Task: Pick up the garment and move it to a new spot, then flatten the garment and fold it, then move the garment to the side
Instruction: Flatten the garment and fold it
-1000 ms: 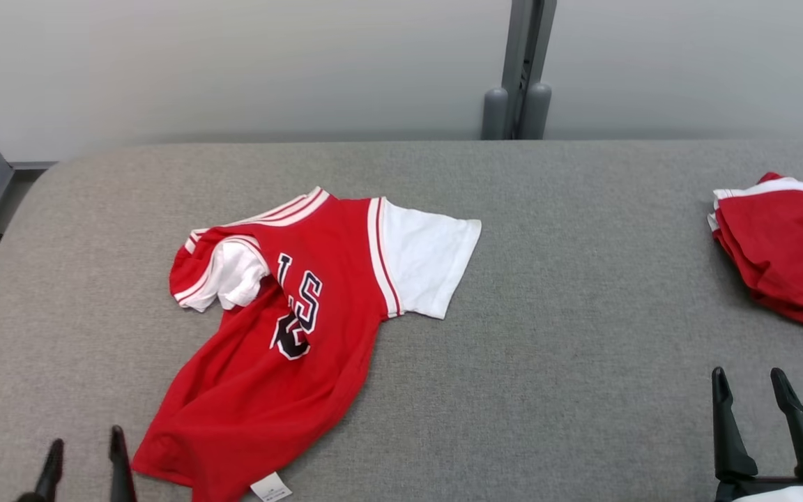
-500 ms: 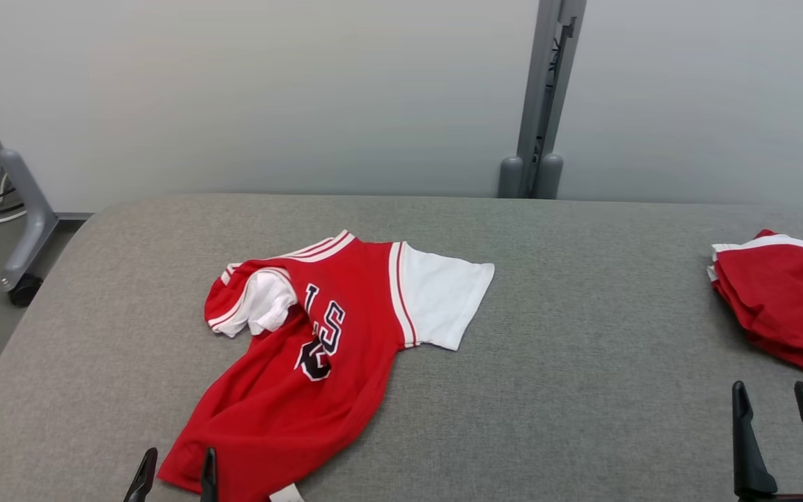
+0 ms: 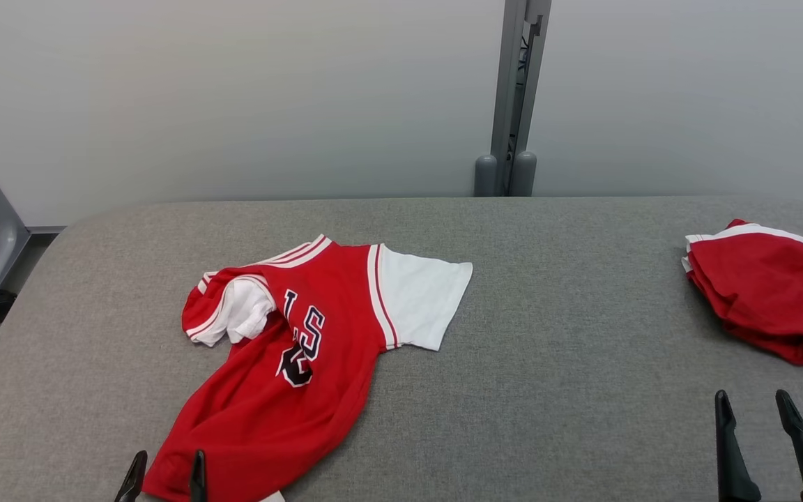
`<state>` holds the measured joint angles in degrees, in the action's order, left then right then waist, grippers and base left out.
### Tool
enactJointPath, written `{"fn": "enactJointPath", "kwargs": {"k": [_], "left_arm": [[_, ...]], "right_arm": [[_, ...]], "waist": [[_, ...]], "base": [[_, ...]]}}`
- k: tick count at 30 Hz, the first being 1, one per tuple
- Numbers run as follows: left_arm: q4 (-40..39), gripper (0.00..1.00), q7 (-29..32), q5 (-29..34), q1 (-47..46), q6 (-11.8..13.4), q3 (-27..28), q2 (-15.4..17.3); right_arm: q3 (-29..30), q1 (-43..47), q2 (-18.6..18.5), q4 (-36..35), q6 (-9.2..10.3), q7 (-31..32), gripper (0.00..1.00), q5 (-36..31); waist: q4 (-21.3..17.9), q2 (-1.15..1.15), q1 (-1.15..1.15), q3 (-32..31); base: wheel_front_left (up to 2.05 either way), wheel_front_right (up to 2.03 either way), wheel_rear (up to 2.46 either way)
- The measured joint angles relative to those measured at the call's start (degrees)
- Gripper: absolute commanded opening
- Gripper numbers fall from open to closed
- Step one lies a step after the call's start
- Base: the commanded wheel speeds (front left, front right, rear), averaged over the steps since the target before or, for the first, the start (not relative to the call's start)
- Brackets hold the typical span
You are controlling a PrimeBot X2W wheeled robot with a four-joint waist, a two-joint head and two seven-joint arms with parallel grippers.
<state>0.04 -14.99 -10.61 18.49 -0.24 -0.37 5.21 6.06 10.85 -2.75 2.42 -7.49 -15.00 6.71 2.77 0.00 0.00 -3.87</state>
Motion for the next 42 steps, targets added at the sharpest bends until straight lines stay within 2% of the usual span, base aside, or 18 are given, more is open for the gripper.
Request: {"fn": "enactJointPath", "kwargs": {"k": [3,6,9,13,17,21,24,29,35,42], "left_arm": [[0.18,1.0,-0.01,1.15,0.01,-0.55,0.54,-0.57],[2.99,1.0,0.21,1.72,0.58,-1.37,-1.0,-0.67],[1.99,1.0,7.65,1.78,0.27,-1.82,-2.82,-0.56],[-1.2,1.0,18.2,0.98,-4.67,-3.48,-5.64,-0.19],[-0.02,1.0,21.62,0.3,-11.61,-4.72,-8.01,-0.1],[2.43,1.0,24.17,-1.92,-14.67,-5.71,-11.21,-0.71],[2.31,1.0,25.58,-2.77,-15.21,-6.09,-13.32,-0.82],[-3.42,1.0,27.52,-1.33,-12.82,-5.21,-14.32,0.38],[-11.25,1.0,32.06,-1.32,-8.71,-4.14,-15.36,0.96],[-10.32,1.0,32.55,-2.43,-8.99,-3.75,-15.9,0.69]], "right_arm": [[-1.47,-0.53,0.01,0.3,0.0,0.0,1.0,0.38],[-4.75,-5.29,-0.11,1.0,0.0,-0.01,1.0,1.01],[-10.28,-12.48,0.08,4.91,-0.01,-0.09,1.0,-0.93],[-15.35,-27.73,0.15,13.11,-0.01,1.16,1.0,-4.92],[-16.99,-41.67,0.03,18.76,0.0,4.24,1.0,-7.17],[-18.83,-48.75,0.18,24.84,-0.01,5.43,1.0,-9.67],[-19.13,-50.81,-0.22,29.28,0.0,4.93,1.0,-11.05],[-18.83,-51.46,-0.19,35.33,-0.01,2.86,1.0,-10.96],[-18.97,-52.24,-0.45,40.81,-0.01,1.85,1.0,-11.04],[-18.9,-55.69,-1.44,45.43,-0.01,4.34,1.0,-12.44]], "waist": [[0.38,0.0,0.0,0.61],[0.67,0.0,0.0,1.87],[1.26,0.0,0.0,3.81],[2.46,0.0,0.0,8.62],[4.6,0.0,0.0,14.67],[7.49,0.0,0.0,20.16],[10.34,0.0,0.0,22.92],[14.04,0.0,0.0,25.16],[15.49,0.0,0.0,24.86],[16.49,0.0,0.0,26.42]], "base": [[0.0,0.0,0.0],[0.0,0.0,0.0],[0.0,0.0,0.0],[0.0,0.0,0.0],[0.0,0.0,0.0],[0.0,0.0,0.0],[0.0,0.0,0.0],[0.0,0.0,0.0],[0.0,0.0,0.0],[0.0,0.0,0.0]]}}
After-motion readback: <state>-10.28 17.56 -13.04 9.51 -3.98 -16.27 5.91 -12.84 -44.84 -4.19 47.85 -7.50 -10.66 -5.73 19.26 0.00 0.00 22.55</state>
